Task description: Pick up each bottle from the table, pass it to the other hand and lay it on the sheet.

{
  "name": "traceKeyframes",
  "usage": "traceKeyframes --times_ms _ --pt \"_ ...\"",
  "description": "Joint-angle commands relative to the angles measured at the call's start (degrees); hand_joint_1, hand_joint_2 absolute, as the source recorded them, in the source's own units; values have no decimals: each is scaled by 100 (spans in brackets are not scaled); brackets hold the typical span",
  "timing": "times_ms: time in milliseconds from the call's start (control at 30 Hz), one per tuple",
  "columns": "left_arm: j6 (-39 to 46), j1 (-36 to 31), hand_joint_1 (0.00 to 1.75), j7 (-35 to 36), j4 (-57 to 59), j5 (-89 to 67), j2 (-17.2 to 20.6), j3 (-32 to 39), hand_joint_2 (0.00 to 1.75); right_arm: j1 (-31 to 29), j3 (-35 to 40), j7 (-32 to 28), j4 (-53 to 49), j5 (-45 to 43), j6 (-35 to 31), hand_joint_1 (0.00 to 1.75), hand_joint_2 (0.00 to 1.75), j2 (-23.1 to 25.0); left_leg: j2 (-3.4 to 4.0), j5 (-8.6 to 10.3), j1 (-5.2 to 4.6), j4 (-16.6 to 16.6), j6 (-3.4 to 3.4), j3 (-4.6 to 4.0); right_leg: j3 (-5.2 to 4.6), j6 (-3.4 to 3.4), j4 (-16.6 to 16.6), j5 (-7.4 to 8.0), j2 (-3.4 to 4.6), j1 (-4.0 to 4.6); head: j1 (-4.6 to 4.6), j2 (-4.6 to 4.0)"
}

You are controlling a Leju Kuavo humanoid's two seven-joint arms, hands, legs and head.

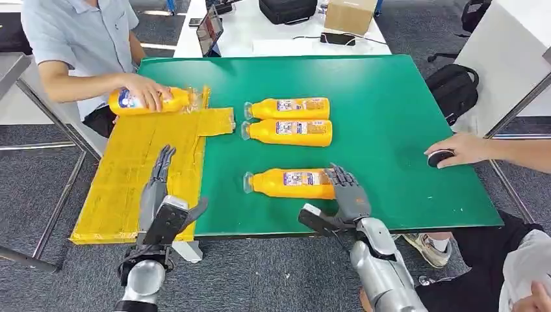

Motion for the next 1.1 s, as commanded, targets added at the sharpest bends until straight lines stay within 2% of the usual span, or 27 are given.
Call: traceKeyframes --times_ms 33,733,933,1000,1067,1100 --pt "-61 -564 0 -23 756 104 56 -180 175 -1073 280 354 1796 522 54 0 175 -92 7 4 3 0 -3 2 1 -8 -2 6 4 4 -2 0" --pt "51 -742 0 -38 901 71 63 -255 175 -1244 485 467 2276 804 107 0 175 53 0 4 3 0 -1 18 17 -5 -2 3 -3 4 -2 0" --pt "96 -688 0 -36 867 97 85 -168 175 -1329 1034 1027 2344 1550 -18 0 175 107 6 3 3 0 -2 31 25 -5 -2 4 7 4 -2 0" --pt "109 -634 0 -25 784 98 84 -128 175 -1382 1127 1237 2336 1691 119 0 175 159 13 5 6 -1 -4 34 28 -8 -4 7 10 9 -2 0" --pt "107 -623 0 -23 784 99 104 -70 175 -1506 1039 1304 2472 1614 713 0 175 263 27 6 9 0 -5 35 30 -10 -6 11 17 14 0 0" --pt "105 -645 0 -22 825 101 102 -52 175 -1532 1026 1315 2512 1601 845 45 175 265 25 7 5 -3 -4 38 32 -9 -4 10 16 10 -2 0"
